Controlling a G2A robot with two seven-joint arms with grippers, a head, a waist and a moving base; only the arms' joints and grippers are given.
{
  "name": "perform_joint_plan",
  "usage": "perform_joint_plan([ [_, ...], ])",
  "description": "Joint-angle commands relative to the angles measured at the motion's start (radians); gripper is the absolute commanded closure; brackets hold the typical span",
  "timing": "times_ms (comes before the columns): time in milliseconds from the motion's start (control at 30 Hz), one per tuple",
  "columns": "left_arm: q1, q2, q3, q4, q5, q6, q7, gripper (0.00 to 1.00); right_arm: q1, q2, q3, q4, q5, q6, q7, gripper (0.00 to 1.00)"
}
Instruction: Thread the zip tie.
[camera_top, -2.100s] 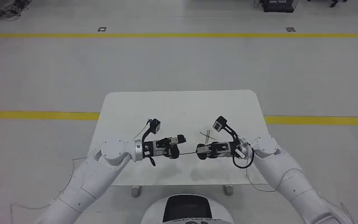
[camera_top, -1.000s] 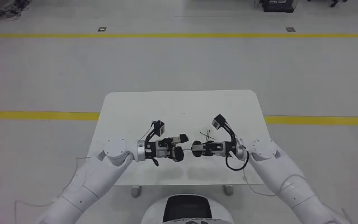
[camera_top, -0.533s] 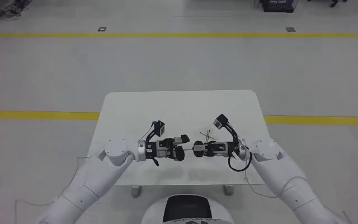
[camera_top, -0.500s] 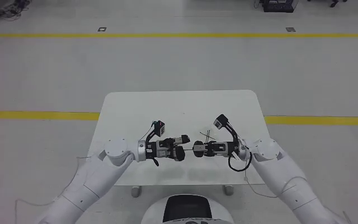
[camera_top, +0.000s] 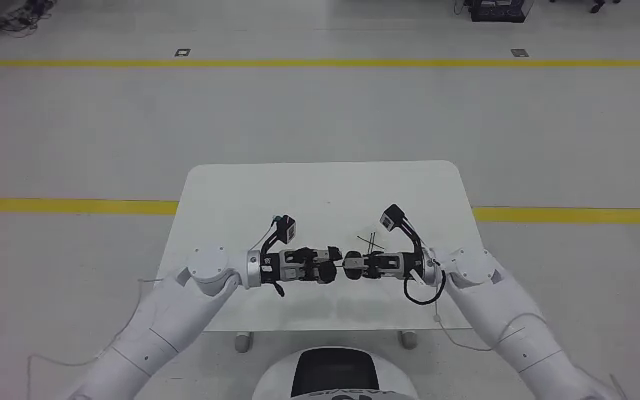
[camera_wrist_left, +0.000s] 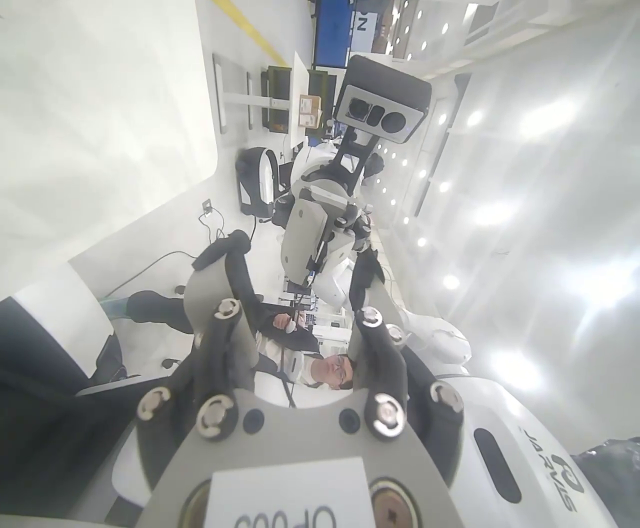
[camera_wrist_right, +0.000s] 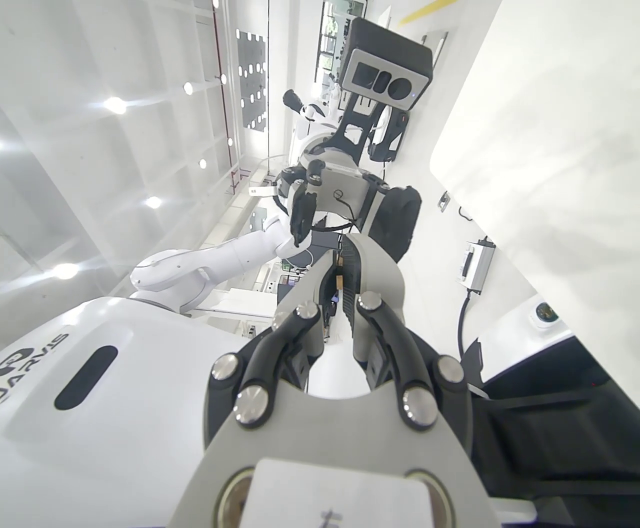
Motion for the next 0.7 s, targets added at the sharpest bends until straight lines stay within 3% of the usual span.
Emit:
perform_joint_plan([
  [0, -0.001, 0.000, -0.001, 0.002, -0.002, -0.003, -0.003, 0.73, 0.004, -0.001, -0.003, 0.006, 0.001, 0.002, -0.004, 1.00],
  [300, -0.006, 0.000, 0.005, 0.008, -0.004, -0.002, -0.009, 0.86, 0.013, -0.005, -0.013, 0.039, 0.030, 0.004, -0.009, 1.00],
  [667, -0.015, -0.002, 0.017, 0.017, -0.005, 0.001, -0.015, 0.90, 0.026, -0.011, -0.023, 0.076, 0.071, 0.003, 0.005, 1.00],
])
